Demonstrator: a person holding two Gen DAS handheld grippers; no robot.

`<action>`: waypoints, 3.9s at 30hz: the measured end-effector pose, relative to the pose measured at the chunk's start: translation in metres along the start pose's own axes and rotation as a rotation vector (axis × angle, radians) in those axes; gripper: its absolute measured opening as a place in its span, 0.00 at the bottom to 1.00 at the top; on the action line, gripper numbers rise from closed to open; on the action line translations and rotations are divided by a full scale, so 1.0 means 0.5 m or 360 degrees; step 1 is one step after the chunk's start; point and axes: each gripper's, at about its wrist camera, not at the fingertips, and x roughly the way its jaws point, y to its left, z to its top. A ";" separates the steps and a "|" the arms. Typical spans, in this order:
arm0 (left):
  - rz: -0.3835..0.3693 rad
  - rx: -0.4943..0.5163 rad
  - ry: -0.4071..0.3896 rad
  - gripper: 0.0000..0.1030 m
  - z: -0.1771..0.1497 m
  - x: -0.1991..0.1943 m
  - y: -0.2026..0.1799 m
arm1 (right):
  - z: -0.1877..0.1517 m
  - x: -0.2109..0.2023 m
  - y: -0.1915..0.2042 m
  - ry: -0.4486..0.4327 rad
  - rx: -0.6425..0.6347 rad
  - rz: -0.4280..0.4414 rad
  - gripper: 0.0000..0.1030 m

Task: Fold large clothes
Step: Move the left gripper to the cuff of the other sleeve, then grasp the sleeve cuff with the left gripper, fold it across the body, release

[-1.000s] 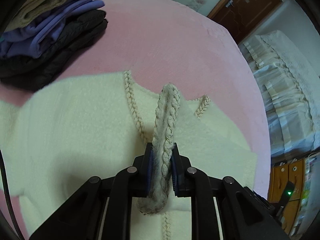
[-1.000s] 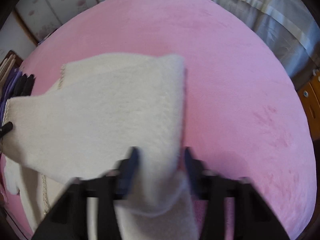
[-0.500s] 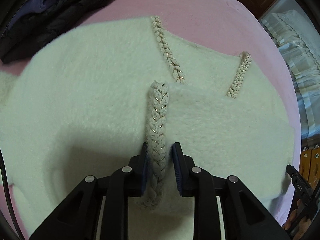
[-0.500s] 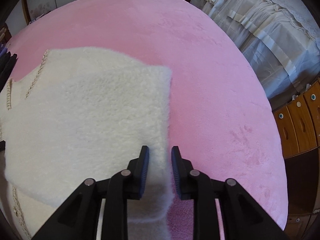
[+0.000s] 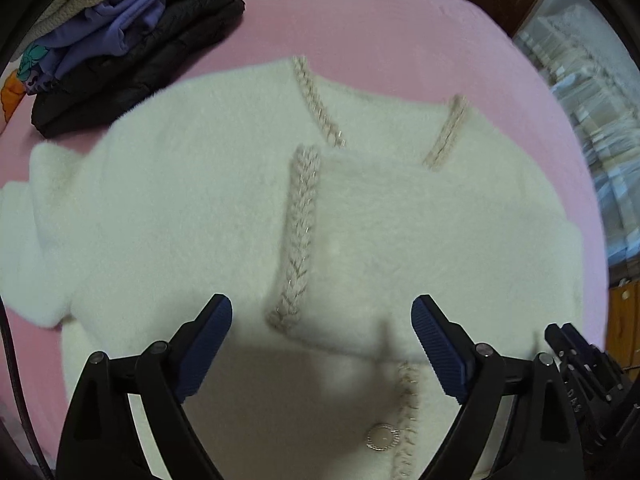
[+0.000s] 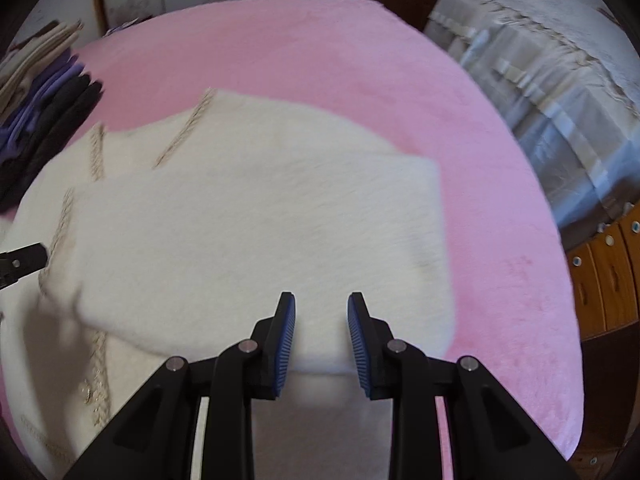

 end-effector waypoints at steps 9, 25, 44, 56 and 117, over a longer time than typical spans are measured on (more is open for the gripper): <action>0.0059 -0.0172 0.0004 0.86 -0.044 -0.060 0.020 | -0.004 -0.018 -0.023 0.0103 -0.0087 0.0177 0.26; 0.0081 -0.0291 -0.0446 0.87 -0.144 -0.522 -0.044 | 0.026 -0.360 -0.050 -0.0108 -0.0251 0.0672 0.26; 0.0125 -0.0341 -0.0687 0.87 -0.232 -0.729 0.163 | -0.005 -0.603 0.071 -0.0385 -0.0504 0.0825 0.26; 0.0127 -0.0467 -0.0604 0.87 -0.161 -0.688 0.610 | 0.025 -0.634 0.437 -0.0454 -0.0501 0.0745 0.26; -0.0728 -0.0260 -0.0442 0.06 0.025 -0.331 0.375 | 0.062 -0.293 0.516 -0.0014 0.0097 0.0561 0.26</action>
